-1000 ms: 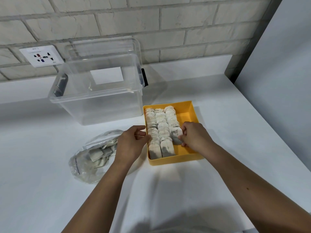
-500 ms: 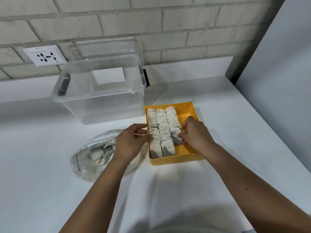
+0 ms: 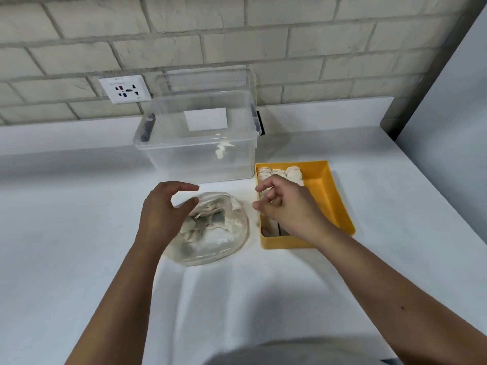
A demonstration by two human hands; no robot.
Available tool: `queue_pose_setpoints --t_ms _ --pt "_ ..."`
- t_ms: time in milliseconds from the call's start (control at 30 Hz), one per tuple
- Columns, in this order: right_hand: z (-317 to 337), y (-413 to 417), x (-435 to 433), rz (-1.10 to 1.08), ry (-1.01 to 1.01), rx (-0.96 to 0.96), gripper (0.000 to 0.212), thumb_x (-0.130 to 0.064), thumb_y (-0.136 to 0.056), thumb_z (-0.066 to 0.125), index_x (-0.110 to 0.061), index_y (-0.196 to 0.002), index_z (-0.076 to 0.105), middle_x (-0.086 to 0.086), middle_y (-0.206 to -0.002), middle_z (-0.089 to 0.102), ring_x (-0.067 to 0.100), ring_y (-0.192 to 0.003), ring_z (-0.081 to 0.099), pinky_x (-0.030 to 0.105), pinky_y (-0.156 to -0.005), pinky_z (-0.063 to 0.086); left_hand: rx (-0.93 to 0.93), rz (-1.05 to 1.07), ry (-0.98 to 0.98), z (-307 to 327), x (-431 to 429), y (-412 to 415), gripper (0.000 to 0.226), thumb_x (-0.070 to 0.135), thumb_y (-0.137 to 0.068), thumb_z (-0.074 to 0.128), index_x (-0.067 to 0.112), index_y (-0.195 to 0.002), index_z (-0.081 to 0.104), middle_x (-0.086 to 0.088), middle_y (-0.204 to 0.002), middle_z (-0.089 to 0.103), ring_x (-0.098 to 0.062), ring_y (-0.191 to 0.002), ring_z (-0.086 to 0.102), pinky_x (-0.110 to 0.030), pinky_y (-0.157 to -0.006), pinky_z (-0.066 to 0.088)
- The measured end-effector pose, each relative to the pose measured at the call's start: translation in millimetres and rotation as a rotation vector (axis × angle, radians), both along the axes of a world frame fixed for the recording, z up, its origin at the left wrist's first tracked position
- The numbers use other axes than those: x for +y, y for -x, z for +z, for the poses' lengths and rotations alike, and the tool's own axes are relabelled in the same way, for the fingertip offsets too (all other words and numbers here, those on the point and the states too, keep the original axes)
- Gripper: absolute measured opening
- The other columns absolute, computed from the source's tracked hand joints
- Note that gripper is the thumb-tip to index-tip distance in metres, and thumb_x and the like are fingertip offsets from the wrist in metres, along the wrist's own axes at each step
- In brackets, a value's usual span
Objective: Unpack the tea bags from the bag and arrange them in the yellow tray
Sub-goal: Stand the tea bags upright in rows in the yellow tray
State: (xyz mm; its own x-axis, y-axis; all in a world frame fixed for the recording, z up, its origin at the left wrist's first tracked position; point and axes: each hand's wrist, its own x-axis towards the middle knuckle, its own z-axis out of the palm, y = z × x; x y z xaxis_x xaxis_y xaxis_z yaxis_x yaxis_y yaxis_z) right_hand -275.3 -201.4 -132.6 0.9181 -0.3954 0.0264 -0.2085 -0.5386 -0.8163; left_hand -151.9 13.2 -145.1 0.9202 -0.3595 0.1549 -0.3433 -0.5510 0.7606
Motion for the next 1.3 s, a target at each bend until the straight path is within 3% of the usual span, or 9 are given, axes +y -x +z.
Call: queue_pose_setpoints --t_ms 67,167,333,500,733,900,1100,1200,1300 --pt "-8.2 -8.4 17.7 0.088 -0.067 0.000 0.021 -0.023 -0.084 0.074 -0.023 -0.103 0.064 -0.007 -0.082 0.067 0.003 -0.071 0.060 0.016 -0.071 0.048 -0.070 -0.013 -0.102 -9.1 12.8 -1.6 0.023 0.011 -0.085 0.074 0.033 -0.093 0.075 0.007 -0.112 0.061 -0.005 -0.104 0.054 -0.007 -0.084 0.034" --pt "-28.0 -22.8 41.1 0.220 -0.113 0.002 0.019 -0.013 -0.084 0.072 -0.016 -0.102 0.068 -0.005 -0.089 0.069 0.006 -0.080 0.063 0.016 -0.076 0.049 -0.045 -0.018 -0.202 -25.2 28.8 -3.9 0.028 0.007 -0.084 0.068 0.032 -0.089 0.078 -0.002 -0.125 0.062 -0.014 -0.120 0.057 -0.021 -0.089 0.038" --pt "-61.0 -42.2 69.2 0.354 -0.048 0.093 0.026 -0.013 -0.086 0.070 -0.016 -0.112 0.066 -0.002 -0.111 0.068 0.010 -0.102 0.062 0.024 -0.092 0.050 0.190 -0.046 -0.304 -43.3 40.3 -2.0 0.040 0.014 -0.085 0.068 0.034 -0.119 0.070 -0.002 -0.134 0.054 -0.024 -0.120 0.058 -0.028 -0.092 0.043" --pt "-75.0 -48.1 69.0 0.359 0.005 0.160 0.039 -0.016 -0.085 0.071 -0.020 -0.122 0.060 -0.005 -0.110 0.063 0.012 -0.096 0.061 0.024 -0.088 0.050 0.215 -0.089 -0.360 -50.8 44.6 -4.7 0.067 0.006 -0.077 0.070 0.032 -0.138 0.055 -0.004 -0.122 0.057 -0.024 -0.109 0.058 -0.023 -0.080 0.038" --pt "-76.7 -64.0 76.3 0.358 0.086 0.072 0.050 -0.021 -0.078 0.077 -0.038 -0.122 0.060 -0.010 -0.106 0.057 0.006 -0.076 0.060 0.026 -0.080 0.051 0.292 -0.167 -0.228 -45.0 49.2 -6.5 0.076 -0.007 -0.077 0.061 0.030 -0.142 0.050 0.006 -0.137 0.055 -0.016 -0.121 0.054 -0.012 -0.083 0.037" --pt "-79.3 -67.1 80.2 0.303 0.202 0.085 0.028 -0.034 -0.080 0.075 -0.035 -0.107 0.070 -0.013 -0.097 0.056 0.003 -0.079 0.056 0.026 -0.078 0.049 0.375 -0.172 -0.067 -49.4 53.4 -8.5 0.071 0.010 -0.066 0.056 0.041 -0.131 0.056 0.015 -0.139 0.055 -0.010 -0.129 0.052 -0.015 -0.095 0.040" --pt "-81.1 -68.1 74.9 0.239 0.130 0.108 0.026 -0.016 -0.082 0.072 -0.021 -0.108 0.069 -0.007 -0.085 0.065 0.004 -0.071 0.055 0.026 -0.078 0.052 -0.205 -0.201 -0.355 -57.6 47.5 -1.8 0.054 0.013 -0.070 0.081 0.030 -0.120 0.070 -0.011 -0.152 0.041 -0.035 -0.138 0.035 -0.039 -0.109 0.032" --pt "-80.3 -69.3 70.9 0.221 0.127 0.107 0.026 -0.012 -0.085 0.067 -0.018 -0.110 0.068 -0.004 -0.087 0.067 0.005 -0.072 0.056 0.017 -0.075 0.047 -0.509 -0.128 -0.338 -59.5 38.5 6.5 0.021 0.036 -0.078 0.073 0.030 -0.097 0.074 -0.005 -0.126 0.058 -0.026 -0.114 0.044 -0.037 -0.096 0.037" --pt "-78.0 -70.7 68.8 0.200 0.115 0.101 0.026 -0.009 -0.087 0.059 -0.017 -0.110 0.069 -0.003 -0.092 0.070 0.006 -0.077 0.056 0.014 -0.074 0.042 -0.642 -0.065 -0.462 -63.6 24.7 14.6 0.023 0.046 -0.076 0.071 0.028 -0.090 0.074 0.001 -0.099 0.061 -0.024 -0.092 0.048 -0.035 -0.082 0.032"
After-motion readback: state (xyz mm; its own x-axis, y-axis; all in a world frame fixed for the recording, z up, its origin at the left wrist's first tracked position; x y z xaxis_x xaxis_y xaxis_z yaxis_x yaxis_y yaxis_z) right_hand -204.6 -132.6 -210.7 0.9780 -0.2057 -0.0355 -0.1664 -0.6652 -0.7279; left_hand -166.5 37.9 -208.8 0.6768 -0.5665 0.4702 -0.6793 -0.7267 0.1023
